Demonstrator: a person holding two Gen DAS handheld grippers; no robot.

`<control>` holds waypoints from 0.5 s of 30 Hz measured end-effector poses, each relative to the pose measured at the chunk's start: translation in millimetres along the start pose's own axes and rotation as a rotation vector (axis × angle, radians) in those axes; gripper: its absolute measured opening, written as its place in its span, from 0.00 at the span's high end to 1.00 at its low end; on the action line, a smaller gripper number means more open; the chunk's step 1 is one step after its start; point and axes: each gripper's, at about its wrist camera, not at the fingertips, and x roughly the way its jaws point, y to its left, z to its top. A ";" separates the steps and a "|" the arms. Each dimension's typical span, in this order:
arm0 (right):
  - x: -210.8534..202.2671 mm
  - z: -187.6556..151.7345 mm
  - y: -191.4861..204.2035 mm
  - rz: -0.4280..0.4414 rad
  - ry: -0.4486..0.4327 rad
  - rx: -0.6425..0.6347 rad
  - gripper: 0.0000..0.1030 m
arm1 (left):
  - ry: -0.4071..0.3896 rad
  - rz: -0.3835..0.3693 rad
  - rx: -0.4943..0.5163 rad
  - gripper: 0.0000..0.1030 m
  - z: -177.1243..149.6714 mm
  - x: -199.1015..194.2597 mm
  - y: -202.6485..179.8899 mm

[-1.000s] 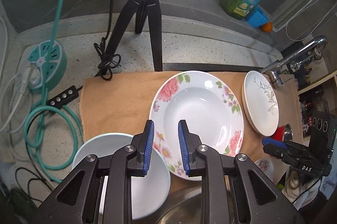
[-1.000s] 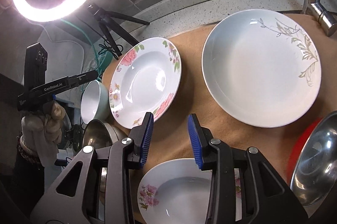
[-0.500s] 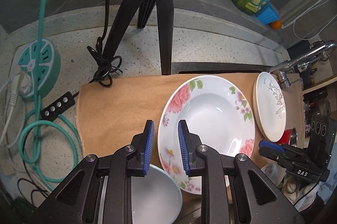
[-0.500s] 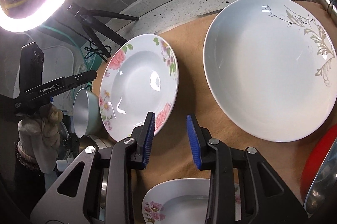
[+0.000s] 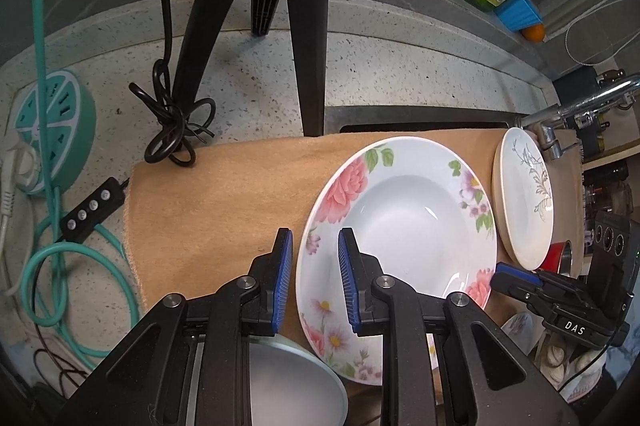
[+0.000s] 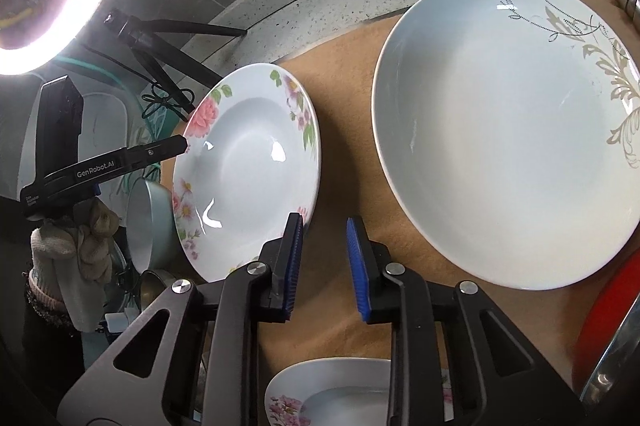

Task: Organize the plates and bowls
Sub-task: 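Lift the pink-rose plate up off the cloth with both grippers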

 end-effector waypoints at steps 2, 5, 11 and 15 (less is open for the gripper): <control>1.4 0.8 1.2 0.001 0.002 -0.002 0.79 | 0.006 -0.003 -0.001 0.79 0.3 1.5 -0.2; 3.0 3.6 2.8 0.013 0.007 0.000 0.85 | 0.011 0.002 0.008 0.79 0.5 2.8 -1.6; 5.0 5.3 6.0 0.025 0.016 -0.003 0.91 | 0.013 0.005 0.006 0.84 1.0 4.4 -1.6; 7.2 5.9 8.4 0.019 0.017 -0.008 0.91 | 0.018 -0.005 -0.001 0.84 0.7 5.9 0.3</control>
